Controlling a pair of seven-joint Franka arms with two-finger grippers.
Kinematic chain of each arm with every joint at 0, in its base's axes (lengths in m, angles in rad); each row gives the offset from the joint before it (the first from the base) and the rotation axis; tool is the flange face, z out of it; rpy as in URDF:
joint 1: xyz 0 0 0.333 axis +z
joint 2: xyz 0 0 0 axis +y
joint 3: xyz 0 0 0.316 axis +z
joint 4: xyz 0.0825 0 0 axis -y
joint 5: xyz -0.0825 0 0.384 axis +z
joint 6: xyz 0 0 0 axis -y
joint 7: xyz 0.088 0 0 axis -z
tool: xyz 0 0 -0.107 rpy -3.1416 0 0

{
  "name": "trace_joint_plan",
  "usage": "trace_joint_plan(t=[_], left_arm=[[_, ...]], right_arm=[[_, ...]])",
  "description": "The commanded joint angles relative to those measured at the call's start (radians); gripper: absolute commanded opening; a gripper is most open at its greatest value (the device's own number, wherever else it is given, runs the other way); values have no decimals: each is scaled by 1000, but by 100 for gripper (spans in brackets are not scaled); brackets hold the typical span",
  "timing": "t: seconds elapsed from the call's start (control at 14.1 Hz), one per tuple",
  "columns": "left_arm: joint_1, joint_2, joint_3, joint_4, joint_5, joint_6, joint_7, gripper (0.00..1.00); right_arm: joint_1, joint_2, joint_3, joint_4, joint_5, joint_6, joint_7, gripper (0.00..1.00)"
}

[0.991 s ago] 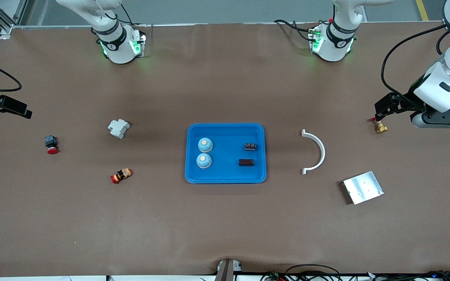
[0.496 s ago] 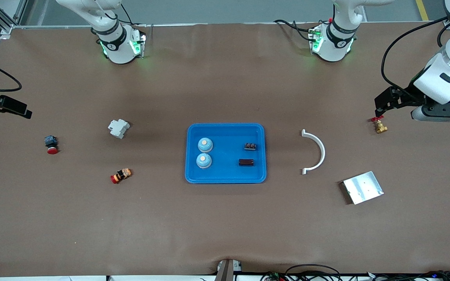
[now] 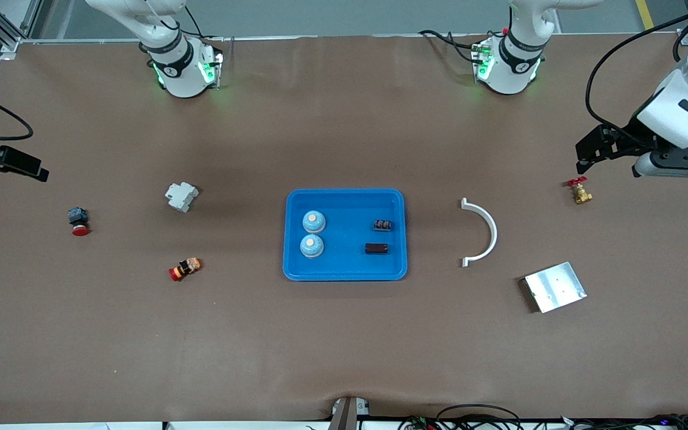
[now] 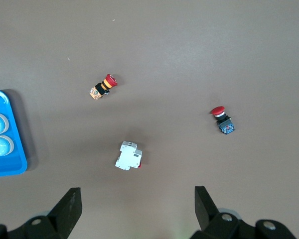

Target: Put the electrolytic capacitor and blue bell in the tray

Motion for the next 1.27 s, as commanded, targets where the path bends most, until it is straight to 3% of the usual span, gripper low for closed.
trace_joint_plan(t=[0.0,1.2], left_arm=[[-10,-23,4,-21,-4,-36,51,100],[-6,3,-1,-12,-11,-14,36,100]], right_arm=[[-9,-2,4,8,-10,-7,4,100],[-1,-5,9,3,-10,-5,4,100]])
